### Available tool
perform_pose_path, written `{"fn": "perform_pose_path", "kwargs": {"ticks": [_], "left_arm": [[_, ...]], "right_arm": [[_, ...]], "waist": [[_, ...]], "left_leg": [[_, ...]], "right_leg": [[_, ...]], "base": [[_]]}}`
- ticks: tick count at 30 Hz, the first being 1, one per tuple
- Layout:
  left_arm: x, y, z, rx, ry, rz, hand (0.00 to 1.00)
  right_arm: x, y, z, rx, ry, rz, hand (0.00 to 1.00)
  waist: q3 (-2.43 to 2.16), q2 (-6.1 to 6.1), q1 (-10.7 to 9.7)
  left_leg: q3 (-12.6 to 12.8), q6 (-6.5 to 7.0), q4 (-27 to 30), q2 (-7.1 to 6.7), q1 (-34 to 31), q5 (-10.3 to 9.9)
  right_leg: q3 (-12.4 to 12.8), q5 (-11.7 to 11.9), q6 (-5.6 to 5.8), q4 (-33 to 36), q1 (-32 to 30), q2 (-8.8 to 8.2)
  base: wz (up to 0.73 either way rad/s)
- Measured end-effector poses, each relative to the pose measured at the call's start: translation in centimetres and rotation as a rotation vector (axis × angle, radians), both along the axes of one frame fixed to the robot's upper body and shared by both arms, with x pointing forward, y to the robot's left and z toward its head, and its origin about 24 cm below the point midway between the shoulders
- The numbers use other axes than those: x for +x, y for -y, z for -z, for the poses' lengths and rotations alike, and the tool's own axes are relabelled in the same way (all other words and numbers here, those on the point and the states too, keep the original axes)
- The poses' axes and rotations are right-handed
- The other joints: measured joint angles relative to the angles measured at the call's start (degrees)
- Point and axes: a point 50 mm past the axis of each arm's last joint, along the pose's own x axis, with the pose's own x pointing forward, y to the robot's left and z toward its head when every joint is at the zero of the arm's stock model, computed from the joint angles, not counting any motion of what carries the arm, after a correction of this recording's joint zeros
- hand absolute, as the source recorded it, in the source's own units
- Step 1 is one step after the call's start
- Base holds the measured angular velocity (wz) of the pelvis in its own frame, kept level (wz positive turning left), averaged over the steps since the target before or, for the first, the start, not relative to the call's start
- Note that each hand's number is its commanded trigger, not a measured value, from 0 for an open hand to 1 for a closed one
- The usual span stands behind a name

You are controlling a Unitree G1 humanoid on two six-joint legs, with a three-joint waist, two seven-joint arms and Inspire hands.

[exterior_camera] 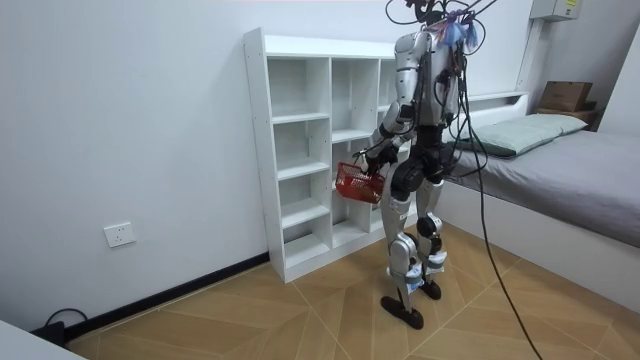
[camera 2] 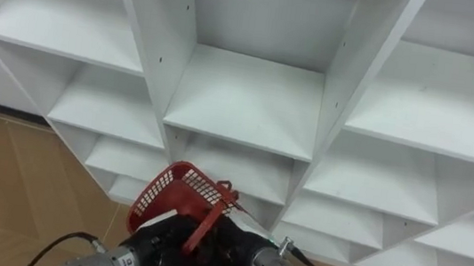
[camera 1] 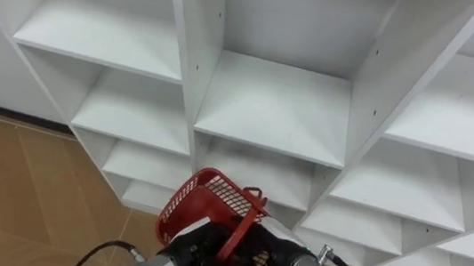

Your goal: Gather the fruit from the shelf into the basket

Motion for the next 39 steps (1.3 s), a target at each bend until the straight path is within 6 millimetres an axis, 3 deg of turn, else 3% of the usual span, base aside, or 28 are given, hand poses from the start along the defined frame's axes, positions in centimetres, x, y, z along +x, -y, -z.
{"fn": "perform_pose_path", "kwargs": {"ticks": [4,8,14,26,30,33,39], "left_arm": [[0.2,-1.8,0.0,0.010,0.002,-0.091,1.00],[-1.0,-3.4,0.7,0.026,-0.034,-0.183,1.00],[-2.3,-4.6,1.4,0.064,-0.071,-0.284,1.00],[-4.6,-6.9,2.9,0.119,-0.168,-0.446,1.00],[-6.0,-8.4,3.7,0.173,-0.216,-0.522,1.00],[-7.4,-9.5,4.4,0.273,-0.247,-0.539,1.00],[-9.2,-11.2,4.7,0.438,-0.243,-0.555,1.00]], "right_arm": [[-0.4,0.4,-1.5,0.087,0.032,0.033,0.00],[-1.5,1.7,-1.6,0.175,-0.013,0.137,0.00],[-3.0,2.3,-0.7,0.218,-0.121,0.189,0.00],[-2.1,2.1,-3.0,0.372,-0.106,0.212,0.00],[-2.1,4.1,-3.0,0.415,-0.092,0.345,0.00],[-3.4,5.6,-2.4,0.397,-0.077,0.443,0.00],[-6.9,8.7,-0.5,0.293,-0.090,0.622,0.00]], "waist": [[-0.59,-0.38,-0.1],[-0.72,-0.41,-0.3],[-0.67,-0.28,-0.1],[-0.16,-1.36,-0.2],[-0.18,-1.31,-0.5],[-0.34,-1.14,-0.9],[-0.21,-0.52,-3.3]], "left_leg": [[-0.1,0.00,-0.1,0.01,0.6,0.0],[-0.1,0.00,-0.7,0.01,2.5,0.0],[0.6,0.02,-1.5,0.15,4.0,0.0],[1.2,0.00,-2.1,0.12,5.2,0.0],[0.9,0.00,-2.9,0.15,6.2,0.0],[1.0,-0.03,-3.4,0.19,6.4,-0.1],[1.1,-0.02,-3.9,0.16,6.9,-0.1]], "right_leg": [[0.2,0.0,-0.01,-0.1,0.6,0.07],[0.2,0.0,0.00,-0.3,2.3,0.14],[0.7,0.0,0.00,-0.1,3.0,0.16],[1.7,0.0,-0.04,-0.3,3.5,0.62],[1.8,0.2,0.04,-1.8,4.9,0.87],[2.4,0.3,0.06,-2.2,5.2,1.07],[2.9,0.2,0.07,-2.3,5.4,1.13]], "base": [[0.00],[0.00],[-0.08],[-0.03],[0.01],[-0.01],[-0.04]]}}
